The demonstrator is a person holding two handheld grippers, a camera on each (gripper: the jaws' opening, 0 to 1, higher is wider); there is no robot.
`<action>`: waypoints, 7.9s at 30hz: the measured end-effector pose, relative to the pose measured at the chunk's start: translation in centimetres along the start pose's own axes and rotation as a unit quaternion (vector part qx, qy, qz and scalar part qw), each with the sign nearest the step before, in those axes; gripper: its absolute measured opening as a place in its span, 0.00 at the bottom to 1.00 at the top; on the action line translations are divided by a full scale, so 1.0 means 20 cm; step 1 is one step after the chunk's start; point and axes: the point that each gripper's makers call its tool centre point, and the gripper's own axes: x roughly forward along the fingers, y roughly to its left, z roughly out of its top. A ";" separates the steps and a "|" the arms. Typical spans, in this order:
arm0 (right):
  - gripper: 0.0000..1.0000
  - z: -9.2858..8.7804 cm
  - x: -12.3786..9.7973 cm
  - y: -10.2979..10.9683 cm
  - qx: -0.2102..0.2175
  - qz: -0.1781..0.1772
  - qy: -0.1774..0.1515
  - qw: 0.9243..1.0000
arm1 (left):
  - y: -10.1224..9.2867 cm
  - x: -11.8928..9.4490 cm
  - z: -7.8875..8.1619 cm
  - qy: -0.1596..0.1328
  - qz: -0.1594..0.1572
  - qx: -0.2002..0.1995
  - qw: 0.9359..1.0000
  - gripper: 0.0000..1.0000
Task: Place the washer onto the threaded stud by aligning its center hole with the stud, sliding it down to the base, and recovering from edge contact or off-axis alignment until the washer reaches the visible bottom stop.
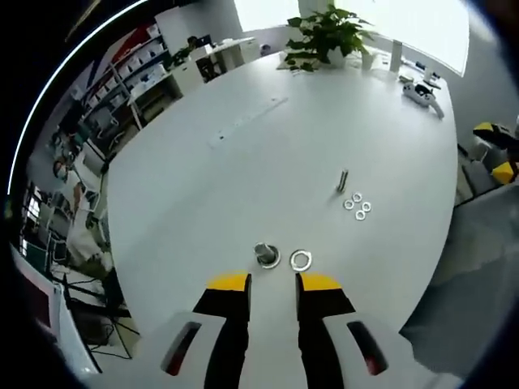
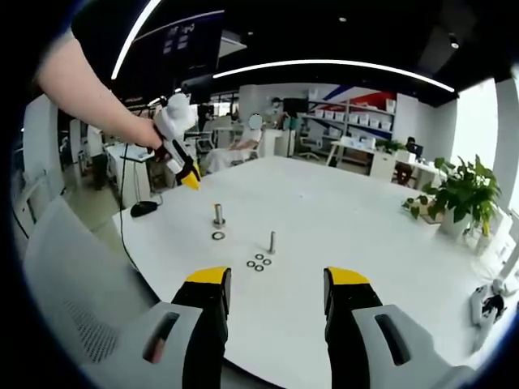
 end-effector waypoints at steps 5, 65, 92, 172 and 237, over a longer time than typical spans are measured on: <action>0.48 -0.01 0.00 0.01 0.000 0.002 0.003 1.000 | 0.01 -0.02 -0.01 -0.001 0.001 0.005 1.000 0.20; 0.48 0.00 0.00 -0.03 0.002 -0.016 -0.004 1.000 | -0.24 0.37 -0.09 0.080 -0.051 -0.010 0.995 0.21; 0.47 -0.01 0.00 -0.05 0.009 -0.018 0.001 1.000 | -0.28 0.51 -0.15 0.132 -0.060 -0.015 0.989 0.22; 0.47 -0.04 0.00 -0.06 0.004 -0.030 0.019 0.999 | -0.25 0.62 -0.20 0.139 -0.080 -0.006 0.987 0.20; 0.47 -0.03 0.00 -0.07 0.006 -0.032 0.013 0.999 | -0.32 0.64 -0.13 0.104 -0.091 0.061 0.988 0.00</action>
